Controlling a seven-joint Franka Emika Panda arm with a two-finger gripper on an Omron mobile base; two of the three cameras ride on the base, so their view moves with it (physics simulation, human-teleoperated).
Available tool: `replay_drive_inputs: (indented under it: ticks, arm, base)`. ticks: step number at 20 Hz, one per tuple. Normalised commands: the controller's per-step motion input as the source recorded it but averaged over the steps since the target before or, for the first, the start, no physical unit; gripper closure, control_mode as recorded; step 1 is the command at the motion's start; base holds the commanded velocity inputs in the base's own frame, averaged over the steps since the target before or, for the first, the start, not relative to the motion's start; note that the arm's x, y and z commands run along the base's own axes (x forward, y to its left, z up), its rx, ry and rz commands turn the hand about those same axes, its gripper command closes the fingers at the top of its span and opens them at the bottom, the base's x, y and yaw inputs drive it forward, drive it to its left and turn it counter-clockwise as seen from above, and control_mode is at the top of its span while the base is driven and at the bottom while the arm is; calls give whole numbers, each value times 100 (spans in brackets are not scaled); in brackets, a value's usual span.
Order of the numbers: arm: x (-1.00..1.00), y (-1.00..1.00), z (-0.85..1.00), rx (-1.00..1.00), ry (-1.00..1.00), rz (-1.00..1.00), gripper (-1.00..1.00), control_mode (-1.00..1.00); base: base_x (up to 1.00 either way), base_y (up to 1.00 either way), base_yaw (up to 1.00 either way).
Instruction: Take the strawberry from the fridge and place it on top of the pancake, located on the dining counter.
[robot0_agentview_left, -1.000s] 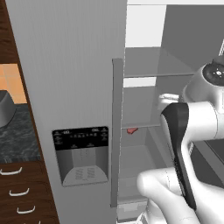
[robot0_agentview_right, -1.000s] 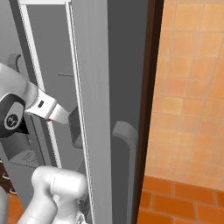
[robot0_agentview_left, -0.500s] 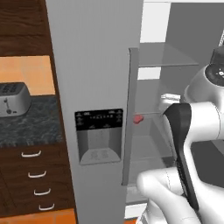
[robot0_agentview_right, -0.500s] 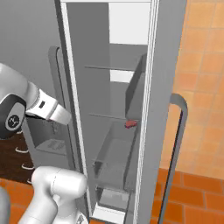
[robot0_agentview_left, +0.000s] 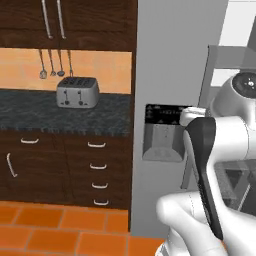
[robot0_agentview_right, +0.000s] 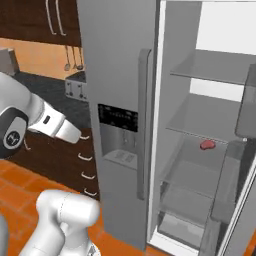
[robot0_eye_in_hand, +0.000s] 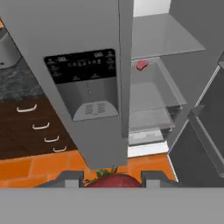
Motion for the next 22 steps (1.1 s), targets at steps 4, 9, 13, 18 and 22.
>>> replay_drive_inputs:
  ticks: [4, 9, 13, 18, 22]
  arm:
    - [0, 0, 0, 0, 0, 0, 100, 100]
    - [0, 0, 0, 0, 0, 0, 100, 100]
    - [0, 0, 0, 0, 0, 0, 100, 100]
    - [0, 0, 0, 0, 0, 0, 100, 100]
    - [0, 0, 0, 0, 0, 0, 100, 100]
  base:
    - [-55, 70, 59]
    - [-48, 48, 54]
    - [-40, 33, 80]
    - [-45, 15, 94]
    - [-20, 15, 100]
